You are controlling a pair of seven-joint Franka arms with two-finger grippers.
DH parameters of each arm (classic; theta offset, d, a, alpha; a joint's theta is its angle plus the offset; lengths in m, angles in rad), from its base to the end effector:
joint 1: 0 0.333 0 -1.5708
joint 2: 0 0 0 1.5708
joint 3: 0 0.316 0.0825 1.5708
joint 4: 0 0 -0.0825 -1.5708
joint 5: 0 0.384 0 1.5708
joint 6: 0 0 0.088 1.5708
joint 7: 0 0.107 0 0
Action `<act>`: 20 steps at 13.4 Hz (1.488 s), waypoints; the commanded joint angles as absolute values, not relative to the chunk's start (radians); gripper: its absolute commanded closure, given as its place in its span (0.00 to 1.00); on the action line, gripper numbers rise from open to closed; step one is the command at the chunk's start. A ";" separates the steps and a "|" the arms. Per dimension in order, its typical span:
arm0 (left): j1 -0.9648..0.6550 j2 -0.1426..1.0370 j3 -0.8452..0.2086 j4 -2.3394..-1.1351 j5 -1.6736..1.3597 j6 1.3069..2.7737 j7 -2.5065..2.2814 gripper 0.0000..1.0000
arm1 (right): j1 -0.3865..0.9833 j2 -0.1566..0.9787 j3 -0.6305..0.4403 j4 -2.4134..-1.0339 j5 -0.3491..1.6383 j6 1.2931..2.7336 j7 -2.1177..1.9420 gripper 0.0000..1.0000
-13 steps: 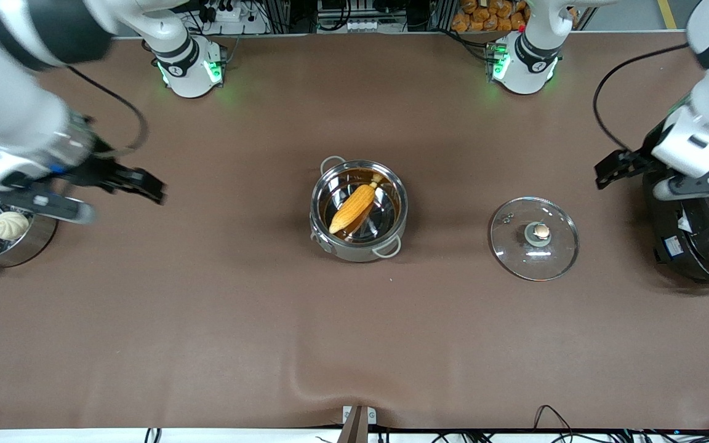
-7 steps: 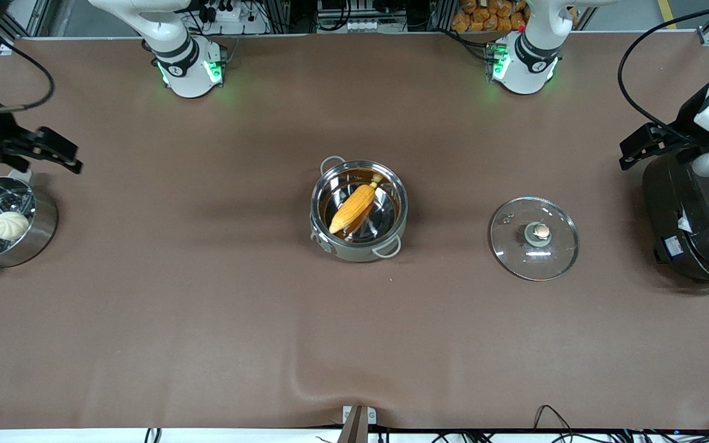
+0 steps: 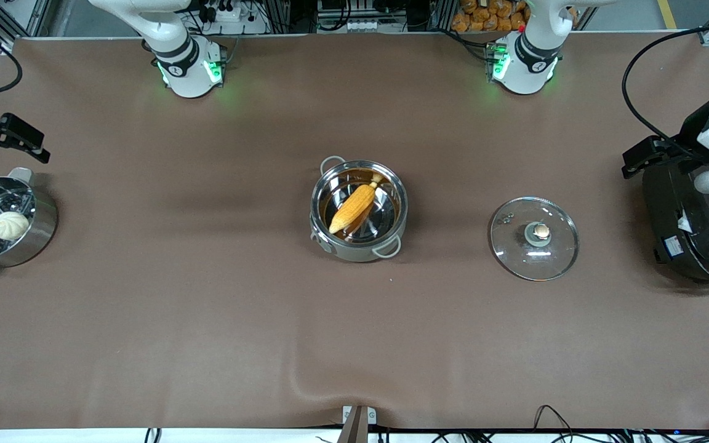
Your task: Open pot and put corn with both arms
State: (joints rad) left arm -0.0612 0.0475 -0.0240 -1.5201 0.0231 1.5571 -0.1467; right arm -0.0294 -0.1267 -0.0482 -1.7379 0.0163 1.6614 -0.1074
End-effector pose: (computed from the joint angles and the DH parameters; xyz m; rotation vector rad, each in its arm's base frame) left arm 0.5662 -0.0455 0.6206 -3.1171 -0.0962 0.0123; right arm 0.5207 -0.0404 0.6213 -3.1226 -0.0452 -0.0811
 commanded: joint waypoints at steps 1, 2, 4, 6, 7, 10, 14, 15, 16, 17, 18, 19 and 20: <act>-0.046 0.051 -0.035 -1.494 0.031 1.531 -0.106 0.00 | -0.034 -0.166 -0.043 -1.769 0.003 1.626 -0.110 0.00; -0.048 0.054 -0.035 -1.494 0.031 1.531 -0.075 0.00 | -0.034 -0.166 -0.043 -1.766 -0.001 1.587 -0.110 0.00; -0.057 0.058 -0.035 -1.491 0.029 1.531 -0.078 0.00 | -0.032 -0.167 -0.041 -1.747 -0.027 1.516 -0.109 0.00; -0.057 0.057 -0.035 -1.491 0.029 1.531 -0.078 0.00 | -0.025 -0.166 -0.041 -1.736 -0.041 1.447 -0.109 0.00; -0.049 0.057 -0.035 -1.490 0.029 1.531 -0.078 0.00 | -0.018 -0.166 -0.041 -1.733 -0.046 1.422 -0.109 0.00; -0.046 0.051 -0.035 -1.489 0.031 1.528 -0.078 0.00 | -0.008 -0.163 -0.040 -1.721 -0.046 1.422 -0.103 0.00; -0.043 0.046 -0.032 -1.489 0.029 1.516 -0.067 0.00 | 0.020 -0.158 -0.040 -1.721 -0.040 1.433 -0.051 0.00; -0.043 0.046 -0.032 -1.489 0.029 1.514 -0.067 0.00 | 0.018 -0.158 -0.040 -1.720 -0.038 1.436 -0.052 0.00; -0.043 0.046 -0.032 -1.489 0.029 1.514 -0.067 0.00 | 0.018 -0.156 -0.040 -1.720 -0.037 1.439 -0.052 0.00; -0.044 0.046 -0.035 -1.488 0.028 1.513 -0.067 0.00 | 0.020 -0.155 -0.038 -1.720 -0.035 1.440 -0.051 0.00; -0.044 0.046 -0.034 -1.473 0.028 1.496 -0.067 0.00 | 0.020 -0.155 -0.038 -1.720 -0.035 1.443 -0.052 0.00; -0.044 0.046 -0.034 -1.457 0.028 1.480 -0.067 0.00 | 0.020 -0.155 -0.038 -1.720 -0.035 1.443 -0.052 0.00; -0.043 0.046 -0.032 -1.456 0.029 1.476 -0.067 0.00 | 0.020 -0.155 -0.038 -1.720 -0.032 1.442 -0.051 0.00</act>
State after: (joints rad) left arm -0.0517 0.0475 -0.0286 -1.4875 0.0231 1.5127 -0.0982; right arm 0.0089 -0.1527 -0.0366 -1.7267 -0.0234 1.4442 -0.0708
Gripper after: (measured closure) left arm 0.000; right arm 0.000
